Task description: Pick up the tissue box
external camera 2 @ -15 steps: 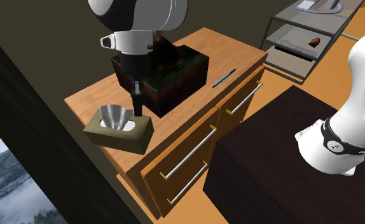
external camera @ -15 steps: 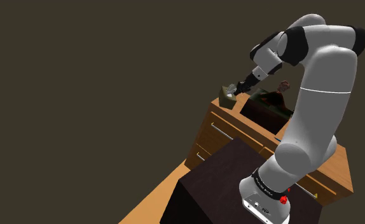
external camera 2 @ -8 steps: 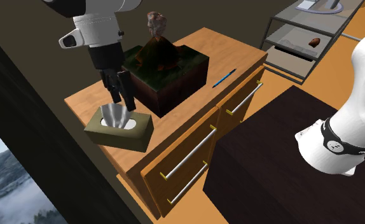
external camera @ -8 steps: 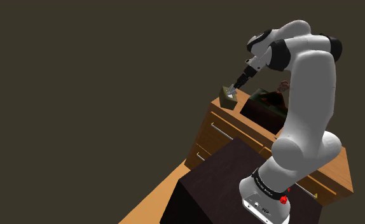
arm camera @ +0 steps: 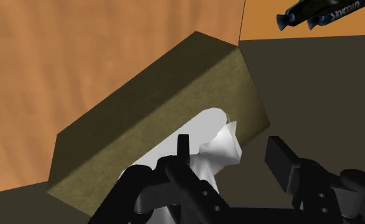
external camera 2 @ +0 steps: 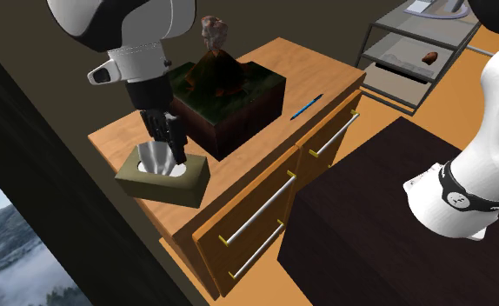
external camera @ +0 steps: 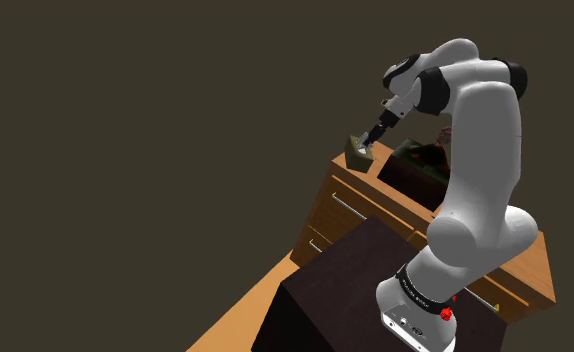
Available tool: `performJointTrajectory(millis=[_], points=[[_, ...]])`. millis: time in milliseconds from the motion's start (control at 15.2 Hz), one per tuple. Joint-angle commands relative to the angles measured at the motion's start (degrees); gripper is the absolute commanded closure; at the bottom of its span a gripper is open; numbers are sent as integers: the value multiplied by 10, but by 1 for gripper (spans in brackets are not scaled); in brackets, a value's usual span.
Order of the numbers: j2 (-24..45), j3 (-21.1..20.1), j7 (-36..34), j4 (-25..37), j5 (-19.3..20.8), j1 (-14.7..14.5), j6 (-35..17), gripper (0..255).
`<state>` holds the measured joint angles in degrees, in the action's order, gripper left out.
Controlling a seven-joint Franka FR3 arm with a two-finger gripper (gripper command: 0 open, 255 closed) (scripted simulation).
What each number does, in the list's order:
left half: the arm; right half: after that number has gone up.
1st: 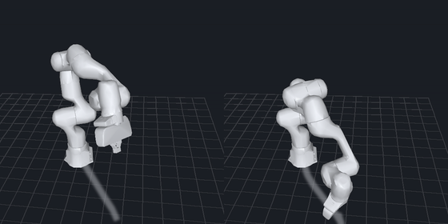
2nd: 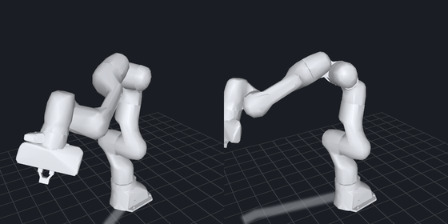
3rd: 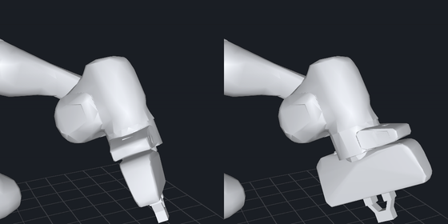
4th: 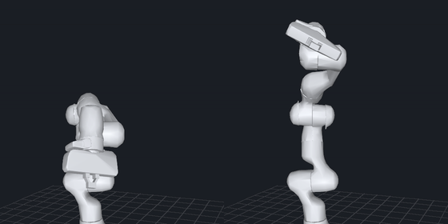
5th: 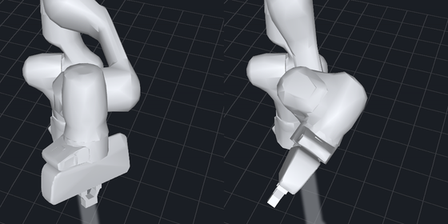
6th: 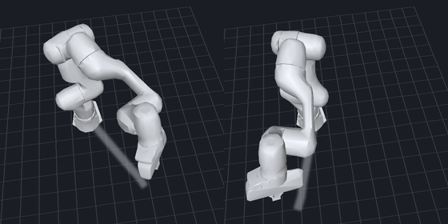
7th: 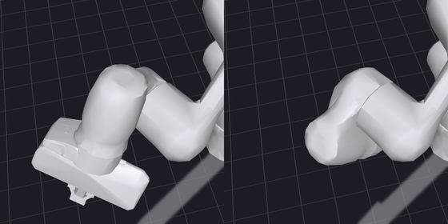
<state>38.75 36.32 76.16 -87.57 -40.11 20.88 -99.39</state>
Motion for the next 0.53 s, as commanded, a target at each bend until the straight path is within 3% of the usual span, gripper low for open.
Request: performJointTrajectory(millis=[0, 462], points=[[1, -1, 0, 1, -1, 0, -1, 255], [1, 0, 0, -1, -1, 0, -1, 255]])
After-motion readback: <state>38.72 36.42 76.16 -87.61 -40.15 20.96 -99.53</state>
